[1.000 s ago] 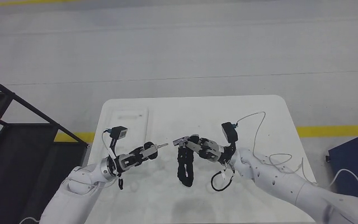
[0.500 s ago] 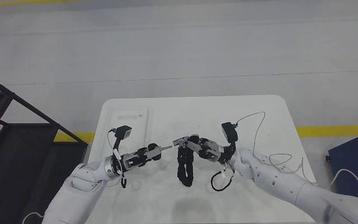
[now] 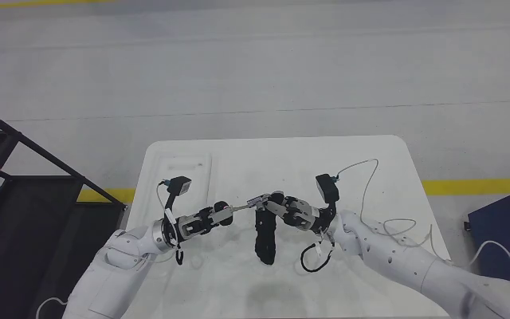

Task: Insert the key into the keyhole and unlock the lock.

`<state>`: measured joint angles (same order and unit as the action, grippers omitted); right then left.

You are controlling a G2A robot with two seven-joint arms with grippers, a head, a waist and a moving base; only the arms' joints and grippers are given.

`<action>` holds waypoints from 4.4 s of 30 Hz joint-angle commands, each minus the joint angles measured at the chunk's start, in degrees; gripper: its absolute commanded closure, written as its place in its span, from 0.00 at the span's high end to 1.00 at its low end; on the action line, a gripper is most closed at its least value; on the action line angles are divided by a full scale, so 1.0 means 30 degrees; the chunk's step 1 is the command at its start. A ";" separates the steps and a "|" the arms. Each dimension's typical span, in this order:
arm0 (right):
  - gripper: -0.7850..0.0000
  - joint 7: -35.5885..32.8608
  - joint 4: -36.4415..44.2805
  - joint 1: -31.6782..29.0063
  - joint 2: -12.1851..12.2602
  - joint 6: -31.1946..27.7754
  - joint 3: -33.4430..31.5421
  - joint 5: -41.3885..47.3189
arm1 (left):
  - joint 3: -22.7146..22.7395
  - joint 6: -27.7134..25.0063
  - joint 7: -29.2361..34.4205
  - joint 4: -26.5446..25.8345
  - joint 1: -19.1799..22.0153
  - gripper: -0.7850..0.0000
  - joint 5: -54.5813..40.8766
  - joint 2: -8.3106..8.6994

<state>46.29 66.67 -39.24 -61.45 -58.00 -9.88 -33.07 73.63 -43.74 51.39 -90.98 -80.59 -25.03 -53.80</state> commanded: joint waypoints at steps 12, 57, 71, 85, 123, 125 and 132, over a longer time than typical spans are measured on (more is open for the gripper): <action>0.00 -0.0001 0.0000 0.0000 0.0000 0.0000 0.0000 -0.0001 | 0.0308 -0.0590 -0.0174 -0.0115 -0.0159 0.00 0.0635 -0.0010; 0.00 -0.0001 0.0000 0.0000 0.0000 0.0000 0.0000 -0.0001 | 0.1024 -0.0750 -0.1534 -0.0868 -0.0502 0.00 0.2128 -0.0041; 0.00 -0.0001 0.0000 0.0000 0.0000 0.0000 0.0000 -0.0001 | 0.0771 -0.0739 -0.1669 -0.0775 -0.0309 0.00 0.2583 -0.0103; 0.00 -0.0001 0.0000 0.0000 0.0000 0.0000 0.0000 -0.0001 | 0.0643 -0.0691 -0.1766 -0.0807 -0.0251 0.00 0.2656 -0.0134; 0.00 -0.0001 0.0000 0.0000 0.0000 0.0000 0.0000 -0.0001 | 0.1766 -0.0998 -0.4833 -0.2372 -0.1417 0.00 0.6749 -0.0171; 0.00 -0.0001 0.0000 0.0000 0.0000 0.0000 0.0000 -0.0001 | 0.1760 -0.0990 -0.4832 -0.2424 -0.1472 0.00 0.6765 -0.0168; 0.00 -0.0001 0.0000 0.0000 0.0000 0.0000 0.0000 -0.0001 | 0.1682 -0.0826 -0.4776 -0.2412 -0.1553 0.00 0.6534 -0.0162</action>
<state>46.28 66.67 -39.24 -61.45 -58.00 -9.88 -33.07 78.71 -46.21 37.04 -98.26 -85.22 -5.41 -54.29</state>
